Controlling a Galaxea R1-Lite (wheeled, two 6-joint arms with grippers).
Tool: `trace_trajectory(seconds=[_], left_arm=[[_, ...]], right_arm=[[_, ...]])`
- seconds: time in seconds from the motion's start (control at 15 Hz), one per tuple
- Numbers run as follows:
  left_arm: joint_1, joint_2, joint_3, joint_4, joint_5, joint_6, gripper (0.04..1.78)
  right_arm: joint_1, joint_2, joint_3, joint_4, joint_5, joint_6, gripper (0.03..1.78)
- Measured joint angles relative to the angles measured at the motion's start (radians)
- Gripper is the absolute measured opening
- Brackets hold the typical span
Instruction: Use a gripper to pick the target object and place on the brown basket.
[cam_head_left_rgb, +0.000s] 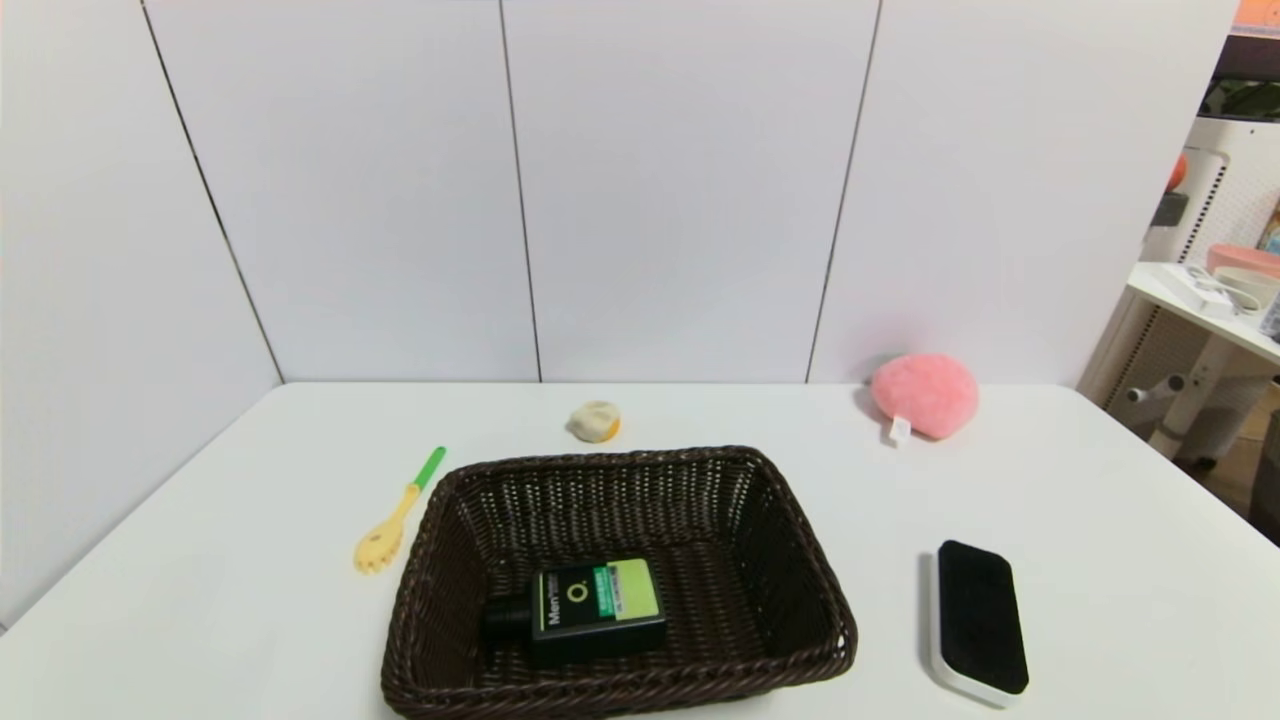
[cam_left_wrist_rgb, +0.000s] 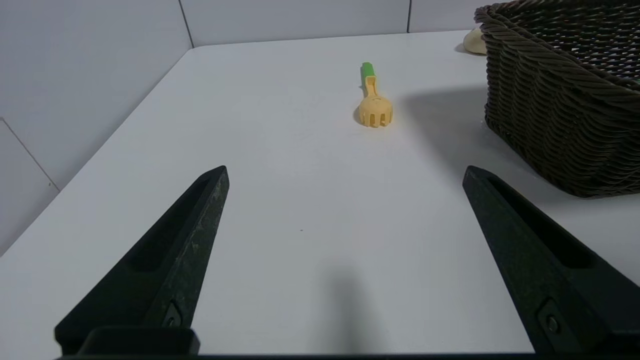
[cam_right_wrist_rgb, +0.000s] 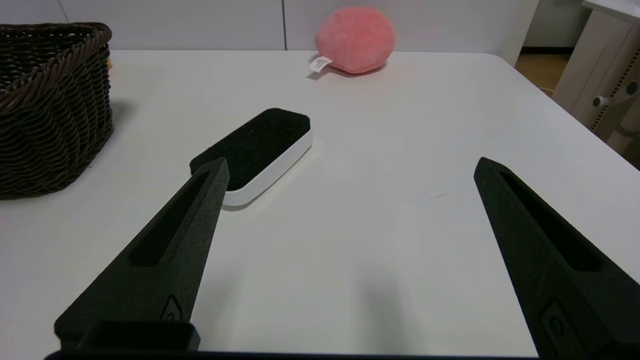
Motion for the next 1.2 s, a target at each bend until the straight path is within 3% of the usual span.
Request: trace_trajectory(seconds=[1.2], left_arm=[[0.0,0.0,0.0,0.0,0.001,-0.001,1.69]], right_arm=[[0.0,0.0,0.0,0.0,-0.007,0.006,1.69]])
